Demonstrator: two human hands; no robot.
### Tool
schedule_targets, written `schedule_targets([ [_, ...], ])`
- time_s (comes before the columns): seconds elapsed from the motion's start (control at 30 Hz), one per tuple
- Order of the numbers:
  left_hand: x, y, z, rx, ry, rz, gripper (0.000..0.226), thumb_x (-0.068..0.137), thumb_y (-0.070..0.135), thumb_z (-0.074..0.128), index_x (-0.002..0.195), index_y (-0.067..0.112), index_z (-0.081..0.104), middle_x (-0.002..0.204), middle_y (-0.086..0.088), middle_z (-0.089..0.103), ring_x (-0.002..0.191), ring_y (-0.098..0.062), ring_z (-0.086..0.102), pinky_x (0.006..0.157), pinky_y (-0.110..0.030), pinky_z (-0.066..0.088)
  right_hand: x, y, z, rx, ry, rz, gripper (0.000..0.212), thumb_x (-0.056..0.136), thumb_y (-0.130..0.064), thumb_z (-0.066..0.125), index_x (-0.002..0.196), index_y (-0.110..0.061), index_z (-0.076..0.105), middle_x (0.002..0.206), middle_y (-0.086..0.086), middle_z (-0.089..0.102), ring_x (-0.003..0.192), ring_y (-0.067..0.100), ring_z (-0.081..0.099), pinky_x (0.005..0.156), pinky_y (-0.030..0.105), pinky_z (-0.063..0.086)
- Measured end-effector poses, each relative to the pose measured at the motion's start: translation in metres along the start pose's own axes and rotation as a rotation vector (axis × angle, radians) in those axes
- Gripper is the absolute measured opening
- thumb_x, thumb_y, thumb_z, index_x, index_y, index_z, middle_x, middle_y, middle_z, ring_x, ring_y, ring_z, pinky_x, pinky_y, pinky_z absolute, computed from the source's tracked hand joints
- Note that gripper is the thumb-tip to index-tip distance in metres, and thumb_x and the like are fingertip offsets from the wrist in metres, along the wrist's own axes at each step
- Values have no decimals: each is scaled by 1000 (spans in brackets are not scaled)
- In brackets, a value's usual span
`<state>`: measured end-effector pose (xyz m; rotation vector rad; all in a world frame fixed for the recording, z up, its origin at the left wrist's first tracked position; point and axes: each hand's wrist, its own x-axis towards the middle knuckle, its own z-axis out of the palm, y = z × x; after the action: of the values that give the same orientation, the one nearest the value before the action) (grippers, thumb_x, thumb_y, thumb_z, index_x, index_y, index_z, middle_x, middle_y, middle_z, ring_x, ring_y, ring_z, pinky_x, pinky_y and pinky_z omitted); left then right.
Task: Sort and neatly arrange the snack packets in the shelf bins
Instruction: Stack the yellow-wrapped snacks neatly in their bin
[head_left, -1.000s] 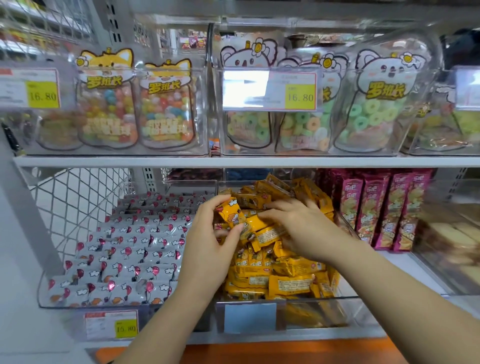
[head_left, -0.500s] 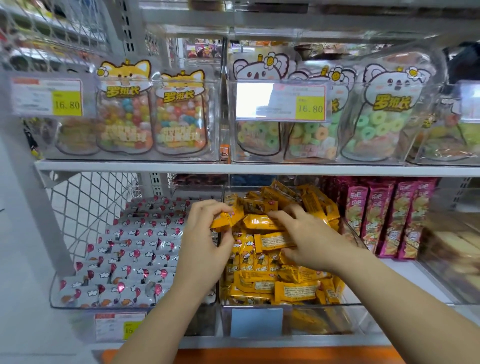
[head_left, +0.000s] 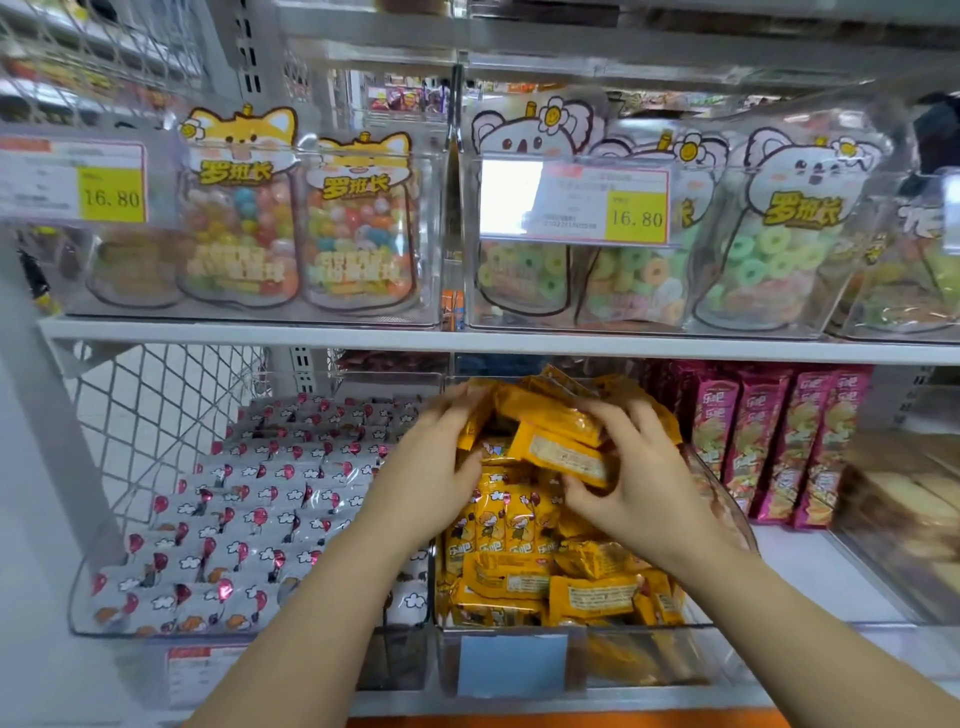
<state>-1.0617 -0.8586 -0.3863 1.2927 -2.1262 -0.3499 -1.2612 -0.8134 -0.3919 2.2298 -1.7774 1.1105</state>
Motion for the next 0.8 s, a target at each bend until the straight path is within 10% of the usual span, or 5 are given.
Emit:
schedule_targets([
  [0.13, -1, -3, 2, -31, 7, 11, 58, 94, 22, 52, 145, 33, 27, 150, 7, 24, 132, -14, 36, 99, -18, 28, 16, -19, 12, 68, 175, 130, 65, 76, -30, 72, 135, -24, 44, 119, -3, 41, 105, 9, 42, 83, 9, 29],
  [0.27, -2, -4, 5, -20, 16, 28, 51, 93, 23, 53, 141, 29, 36, 140, 3, 36, 125, -13, 41, 94, -15, 27, 43, -38, 35, 67, 245, 224, 55, 79, -41, 70, 126, -19, 50, 120, 6, 54, 106, 26, 56, 82, 32, 46],
  [0.47, -3, -8, 9, 63, 6, 25, 59, 88, 37, 57, 142, 31, 33, 144, 3, 36, 133, -20, 33, 111, -42, 28, 53, -43, 54, 54, 321, 274, 34, 82, -37, 68, 108, -16, 62, 109, 7, 61, 95, 27, 60, 67, 29, 42],
  [0.8, -1, -1, 16, 383, -30, 21, 91, 77, 69, 53, 146, 40, 2, 155, 5, 19, 140, -20, 22, 114, -54, 11, 47, -30, 42, 194, 27, 250, 37, 93, -32, 50, 129, -24, 54, 130, 5, 54, 120, 23, 50, 95, 27, 39],
])
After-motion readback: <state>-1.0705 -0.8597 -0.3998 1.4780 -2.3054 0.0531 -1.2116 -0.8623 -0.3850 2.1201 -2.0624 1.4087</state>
